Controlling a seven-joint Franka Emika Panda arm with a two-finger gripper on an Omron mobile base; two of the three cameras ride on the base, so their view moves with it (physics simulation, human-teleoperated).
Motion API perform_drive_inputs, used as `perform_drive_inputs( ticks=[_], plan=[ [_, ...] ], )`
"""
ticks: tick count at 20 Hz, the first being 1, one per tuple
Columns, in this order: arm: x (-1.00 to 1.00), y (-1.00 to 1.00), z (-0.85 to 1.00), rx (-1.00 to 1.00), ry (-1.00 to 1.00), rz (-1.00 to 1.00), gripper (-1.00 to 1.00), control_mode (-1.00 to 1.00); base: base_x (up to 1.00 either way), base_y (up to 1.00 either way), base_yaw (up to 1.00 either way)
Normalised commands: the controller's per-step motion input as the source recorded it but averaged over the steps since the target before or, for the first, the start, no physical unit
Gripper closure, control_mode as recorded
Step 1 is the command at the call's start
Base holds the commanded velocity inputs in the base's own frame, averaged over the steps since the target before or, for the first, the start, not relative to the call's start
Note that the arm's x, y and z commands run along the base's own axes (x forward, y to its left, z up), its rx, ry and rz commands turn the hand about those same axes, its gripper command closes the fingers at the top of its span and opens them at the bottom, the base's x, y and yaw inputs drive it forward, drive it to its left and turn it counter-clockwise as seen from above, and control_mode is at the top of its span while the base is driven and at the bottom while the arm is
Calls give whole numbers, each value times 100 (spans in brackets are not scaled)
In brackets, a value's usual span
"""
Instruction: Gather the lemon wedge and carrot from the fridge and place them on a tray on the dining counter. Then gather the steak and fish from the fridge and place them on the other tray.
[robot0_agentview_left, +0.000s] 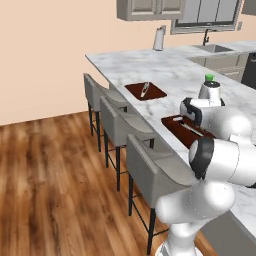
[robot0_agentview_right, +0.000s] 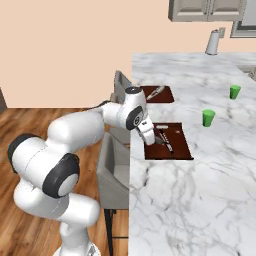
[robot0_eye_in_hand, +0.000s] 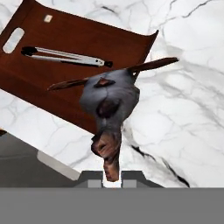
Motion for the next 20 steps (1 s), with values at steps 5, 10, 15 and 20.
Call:
perform_drive_inputs(
  ticks=[5, 10, 15, 20],
  plan=[
    [49, -9, -40, 1, -7, -2, 100, -100, 0, 0, 0],
    [29, -13, -44, 0, -2, 0, 100, -100, 0, 0, 0],
    [25, -21, -37, 0, 0, -1, -100, -100, 0, 0, 0],
    [25, -7, -15, 0, 0, -3, -100, -100, 0, 0, 0]
  ],
)
